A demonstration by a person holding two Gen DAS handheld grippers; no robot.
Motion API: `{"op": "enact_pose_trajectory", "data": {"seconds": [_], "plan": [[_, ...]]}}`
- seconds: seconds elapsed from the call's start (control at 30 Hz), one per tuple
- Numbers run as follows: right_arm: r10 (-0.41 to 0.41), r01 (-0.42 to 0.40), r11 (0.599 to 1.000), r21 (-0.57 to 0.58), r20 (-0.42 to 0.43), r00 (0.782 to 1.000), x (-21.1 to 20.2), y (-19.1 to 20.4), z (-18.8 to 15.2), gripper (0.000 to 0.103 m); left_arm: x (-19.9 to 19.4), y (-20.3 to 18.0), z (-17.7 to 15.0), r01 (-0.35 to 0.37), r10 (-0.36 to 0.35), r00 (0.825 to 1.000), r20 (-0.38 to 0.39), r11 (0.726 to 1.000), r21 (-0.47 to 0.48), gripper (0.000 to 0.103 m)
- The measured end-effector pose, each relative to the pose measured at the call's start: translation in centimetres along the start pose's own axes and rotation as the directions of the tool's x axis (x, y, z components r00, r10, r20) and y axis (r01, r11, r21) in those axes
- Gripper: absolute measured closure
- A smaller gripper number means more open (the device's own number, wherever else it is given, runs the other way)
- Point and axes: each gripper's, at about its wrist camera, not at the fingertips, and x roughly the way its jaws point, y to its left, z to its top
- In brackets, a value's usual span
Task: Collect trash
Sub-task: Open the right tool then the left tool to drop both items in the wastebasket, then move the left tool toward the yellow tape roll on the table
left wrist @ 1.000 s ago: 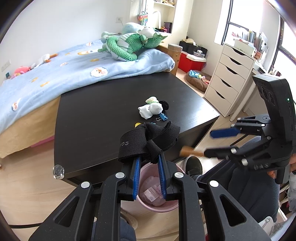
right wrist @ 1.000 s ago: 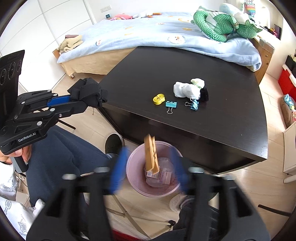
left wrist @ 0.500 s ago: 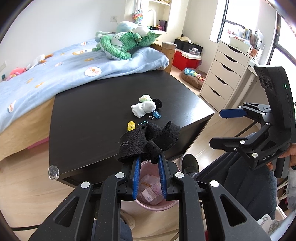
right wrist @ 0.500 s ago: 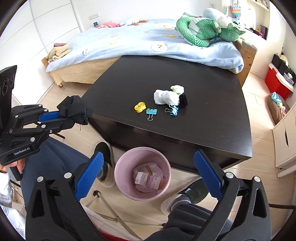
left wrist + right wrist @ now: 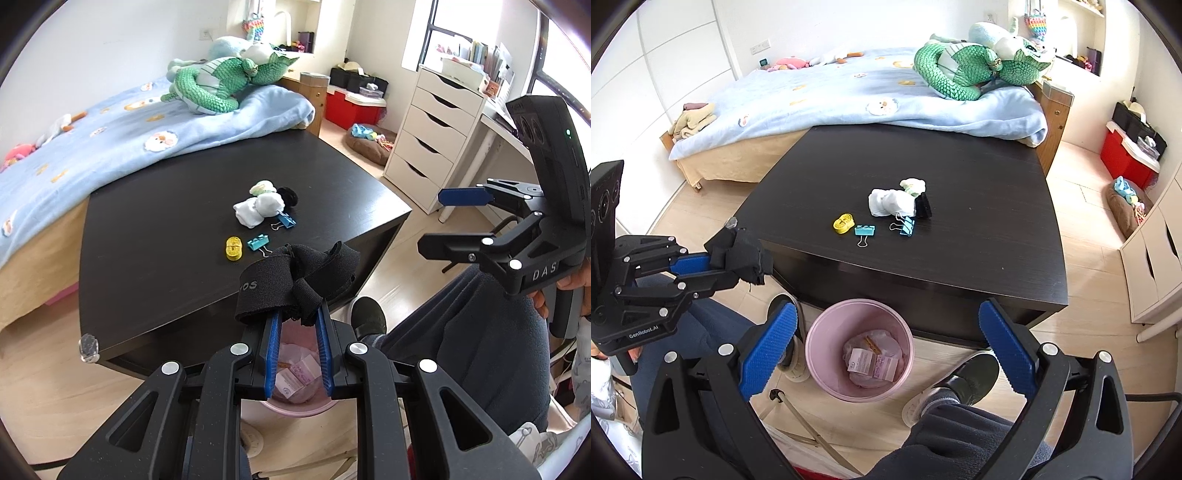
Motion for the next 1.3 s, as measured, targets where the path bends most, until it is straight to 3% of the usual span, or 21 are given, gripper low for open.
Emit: {"op": "enact_pose_trajectory", "data": {"seconds": [0.27,0.3,0.37,0.43,0.53,0.67,0.73,1.3], "plan": [[0.002,-0.002,1.000,0.011,0.008,1.000,-0.4,-0.5,0.0,0.006,0.8,-0.6,0.3,0.023,-0.023,1.000,-0.018,1.000,0.018,0.082],[0.003,-0.003,1.000,0.011,0.009,1.000,-0.4,-0.5,0.0,0.006,1.0,-0.6,0.3,0.026,-0.026,0.999,-0.022,0.999,0.019,0.078],[0.005,-0.006,1.000,0.012,0.009,1.000,-0.4,-0.6,0.0,0.006,1.2,-0.5,0.3,0.043,-0.043,0.999,-0.023,0.999,0.011,0.065],[0.006,-0.006,1.000,0.013,0.010,1.000,-0.4,-0.6,0.0,0.006,1.3,-0.5,0.1,0.050,-0.050,0.999,-0.019,0.999,0.007,0.038],[0.005,-0.005,1.000,0.017,0.010,1.000,-0.5,-0.6,-0.1,0.006,1.4,-0.1,0.1,0.048,-0.048,0.999,-0.002,0.999,-0.017,0.017],[0.008,-0.009,1.000,0.023,0.012,1.000,-0.5,-0.6,-0.1,0.005,1.4,0.1,0.1,0.040,-0.040,0.999,0.002,0.999,-0.033,0.017],[0.010,-0.010,1.000,0.023,0.013,1.000,-0.5,-0.5,-0.1,0.005,1.2,0.4,0.1,0.035,-0.035,0.999,0.008,0.998,-0.051,0.009],[0.023,-0.023,0.999,0.024,0.006,1.000,0.5,-0.6,0.5,0.004,1.3,2.9,0.6,-0.027,0.032,0.999,0.036,0.993,-0.118,0.008]]}}
